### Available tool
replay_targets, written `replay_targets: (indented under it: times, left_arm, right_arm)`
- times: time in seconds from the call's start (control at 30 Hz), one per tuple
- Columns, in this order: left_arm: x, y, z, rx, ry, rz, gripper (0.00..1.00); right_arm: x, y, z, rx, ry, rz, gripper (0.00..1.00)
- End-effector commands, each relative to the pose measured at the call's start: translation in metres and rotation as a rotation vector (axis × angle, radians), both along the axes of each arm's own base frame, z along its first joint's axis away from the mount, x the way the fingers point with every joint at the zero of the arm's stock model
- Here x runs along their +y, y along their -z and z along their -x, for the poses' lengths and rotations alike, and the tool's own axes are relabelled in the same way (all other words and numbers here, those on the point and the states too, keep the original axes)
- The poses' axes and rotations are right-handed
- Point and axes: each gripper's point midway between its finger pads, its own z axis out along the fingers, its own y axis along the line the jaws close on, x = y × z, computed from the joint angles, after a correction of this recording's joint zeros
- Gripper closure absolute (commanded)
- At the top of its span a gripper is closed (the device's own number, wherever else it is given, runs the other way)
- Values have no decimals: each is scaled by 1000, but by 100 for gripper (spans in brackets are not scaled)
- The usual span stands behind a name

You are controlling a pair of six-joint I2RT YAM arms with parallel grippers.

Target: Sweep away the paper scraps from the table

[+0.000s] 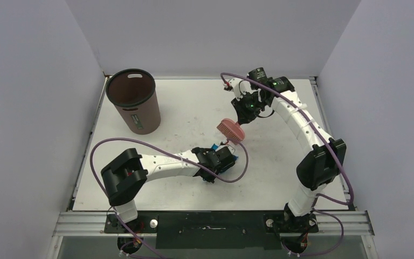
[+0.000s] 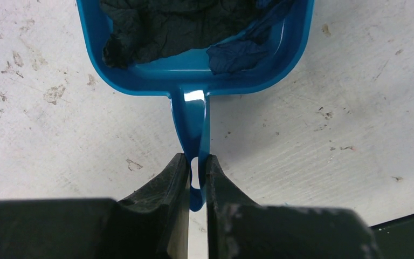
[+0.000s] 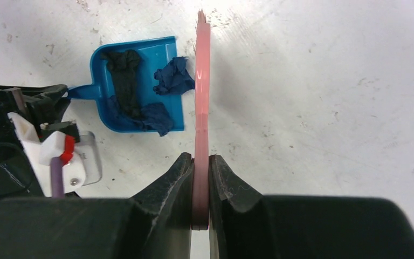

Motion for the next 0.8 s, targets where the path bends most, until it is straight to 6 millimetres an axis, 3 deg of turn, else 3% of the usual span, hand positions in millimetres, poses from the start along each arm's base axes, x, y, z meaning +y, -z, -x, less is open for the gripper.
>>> replay_targets:
  times: [0.0, 0.13, 0.3, 0.43, 0.53, 0.67, 0.77]
  left_arm:
    - [-20, -24, -11, -116, 9, 108, 100]
    - [-19, -21, -13, -136, 9, 110, 100]
    - [-20, -25, -17, -167, 7, 127, 100]
    - [-18, -32, -19, -200, -2, 139, 100]
    - [-12, -41, -22, -249, -18, 160, 100]
    - [4, -51, -32, -342, -70, 182, 100]
    - [12, -54, -35, -366, -81, 172, 100]
  right_arm:
    - [-12, -36, -5, -97, 0, -12, 95]
    - [-32, -59, 20, -102, -47, -63, 95]
    - [-93, -79, -3, -242, 193, -84, 95]
    - [-145, -59, -16, -209, 410, -184, 95]
    - [-170, -39, -15, -164, 567, -307, 95]
    - [-162, 1, 1, -115, 625, -469, 95]
    - [-146, 15, 14, -107, 580, -556, 95]
